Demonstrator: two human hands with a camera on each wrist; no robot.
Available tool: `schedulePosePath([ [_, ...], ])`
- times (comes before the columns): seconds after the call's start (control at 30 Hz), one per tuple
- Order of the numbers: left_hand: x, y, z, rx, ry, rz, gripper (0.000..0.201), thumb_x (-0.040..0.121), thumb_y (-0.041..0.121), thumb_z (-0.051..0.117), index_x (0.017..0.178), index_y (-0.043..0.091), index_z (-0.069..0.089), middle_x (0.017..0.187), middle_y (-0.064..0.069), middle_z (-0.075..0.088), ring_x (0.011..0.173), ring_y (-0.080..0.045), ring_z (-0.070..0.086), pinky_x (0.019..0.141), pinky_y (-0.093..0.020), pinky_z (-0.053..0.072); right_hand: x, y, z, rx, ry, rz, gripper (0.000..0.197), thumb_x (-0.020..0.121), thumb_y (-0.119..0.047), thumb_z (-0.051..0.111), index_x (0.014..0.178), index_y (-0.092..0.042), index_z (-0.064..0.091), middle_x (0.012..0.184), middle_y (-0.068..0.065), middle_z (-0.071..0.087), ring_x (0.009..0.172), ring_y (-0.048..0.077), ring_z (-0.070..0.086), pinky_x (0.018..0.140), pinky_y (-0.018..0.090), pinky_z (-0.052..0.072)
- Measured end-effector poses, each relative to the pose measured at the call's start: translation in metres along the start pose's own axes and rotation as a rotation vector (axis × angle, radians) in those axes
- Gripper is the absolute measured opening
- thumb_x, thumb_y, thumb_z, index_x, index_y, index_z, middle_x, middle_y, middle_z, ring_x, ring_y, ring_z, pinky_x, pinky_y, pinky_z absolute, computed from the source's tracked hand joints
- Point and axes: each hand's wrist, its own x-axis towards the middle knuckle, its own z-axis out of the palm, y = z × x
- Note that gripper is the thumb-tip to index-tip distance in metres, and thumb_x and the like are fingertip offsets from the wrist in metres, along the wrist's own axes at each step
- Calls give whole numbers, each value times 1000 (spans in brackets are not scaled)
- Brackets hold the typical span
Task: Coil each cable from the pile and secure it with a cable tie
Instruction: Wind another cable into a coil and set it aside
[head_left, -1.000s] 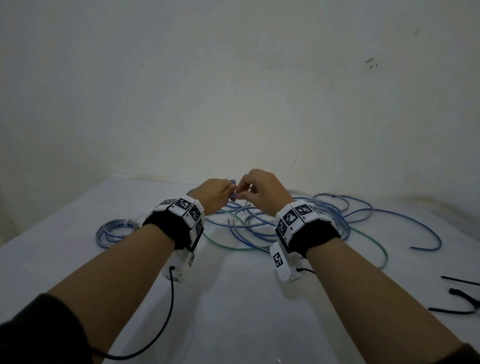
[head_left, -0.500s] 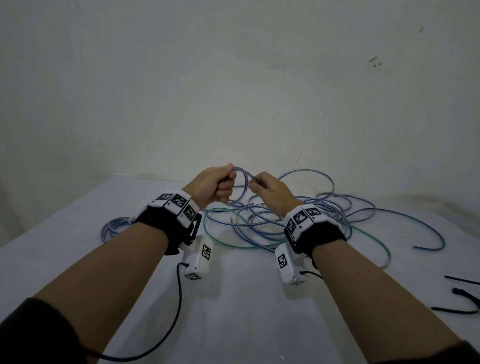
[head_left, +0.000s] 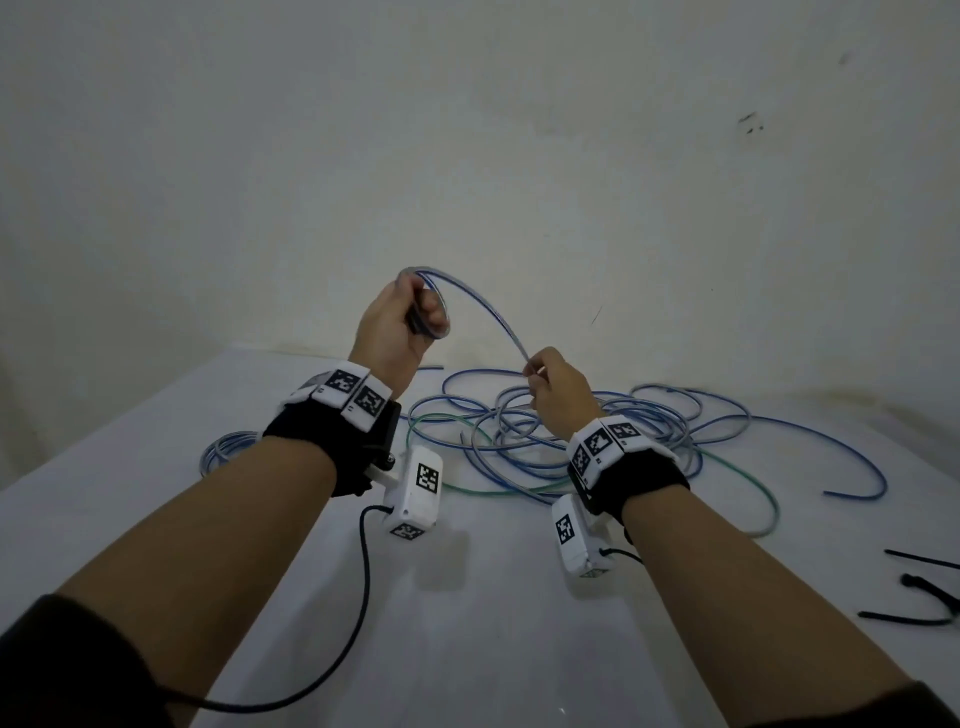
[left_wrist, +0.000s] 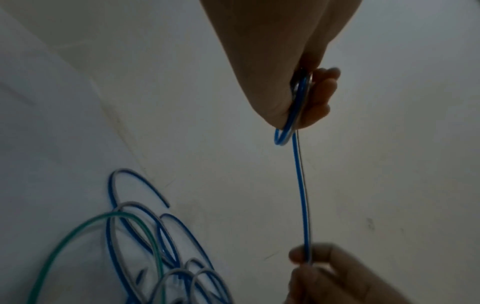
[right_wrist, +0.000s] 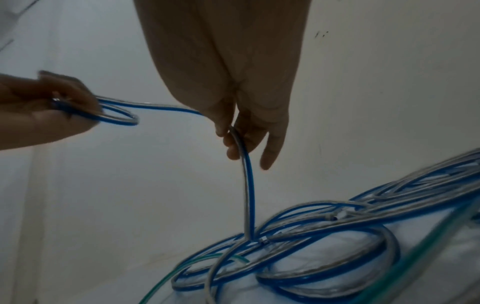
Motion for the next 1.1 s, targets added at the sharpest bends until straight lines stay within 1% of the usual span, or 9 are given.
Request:
schedulePosePath([
  [0.13, -3, -17, 8, 452, -108, 126, 26, 103, 13, 28, 85, 12, 47, 71, -2, 63, 64, -10, 64, 73, -27, 56, 0, -12, 1, -35, -55, -132, 25, 95, 1, 39, 99, -3, 63, 84, 18, 53, 61, 23, 46, 58, 28, 33],
  [0.2, -4, -25, 5, 708, -163, 190, 23, 102, 11, 30, 89, 9, 49, 81, -5, 64, 73, -7, 66, 81, -25, 54, -2, -15, 0, -42, -93, -186, 26, 95, 0, 42, 100, -1, 67, 89, 25, 60, 75, 34, 54, 63, 28, 35],
  [0.33, -8, -32, -7, 1272, -323, 240, 20, 101, 16, 34, 92, 8, 50, 91, -7, 68, 84, -16, 65, 76, -25, 48, -8, -25, -2, 16, -126, -211, 25, 96, -5, 45, 106, -2, 67, 105, 18, 63, 97, 28, 56, 88, 33, 42],
  [0.43, -13, -34, -11, 1552, -405, 180, 19, 101, 18, 31, 88, 10, 43, 86, -9, 62, 78, -27, 60, 67, -29, 45, -12, -27, -3, 150, -110, -185, 17, 94, -7, 51, 107, -2, 60, 87, 13, 62, 76, 19, 55, 70, 22, 44],
  [0.57, -10, -31, -14, 1850, -323, 301, 14, 95, 7, 36, 100, 5, 49, 101, -11, 65, 90, -34, 61, 77, -40, 43, -12, -19, -7, 184, -146, -175, 12, 89, -2, 56, 96, -12, 53, 80, 8, 56, 63, 12, 51, 64, 21, 44],
  [0.7, -2, -16, -26, 1908, -122, 184, 20, 97, 10, 34, 102, 4, 52, 105, -13, 64, 96, -33, 59, 78, -36, 39, -17, -3, -16, 183, -121, -117, 12, 88, 4, 55, 97, -5, 57, 74, 1, 56, 58, 15, 57, 60, 19, 50],
  [0.87, 2, -9, -34, 1716, -86, 53, 28, 101, 20, 28, 92, 3, 49, 103, -20, 62, 96, -35, 56, 84, -39, 41, -17, 19, -21, -112, -60, -110, 17, 91, -3, 52, 107, -4, 58, 93, 4, 56, 81, 18, 54, 74, 27, 46],
  [1.0, 1, -3, -35, 1610, -21, -15, 35, 99, 28, 38, 69, 12, 33, 69, -7, 43, 73, -27, 43, 65, -33, 27, -18, 35, -31, -201, 9, -27, 15, 92, -6, 52, 105, -2, 57, 98, 14, 62, 79, 22, 54, 71, 32, 47],
  [1.1, 2, 1, -35, 1619, -18, -19, 40, 98, 30, 43, 65, 16, 25, 65, -1, 34, 69, -23, 37, 62, -31, 20, -16, 40, -36, -208, 68, 32, 16, 95, -8, 45, 104, 0, 55, 97, 18, 63, 81, 30, 59, 69, 34, 48],
])
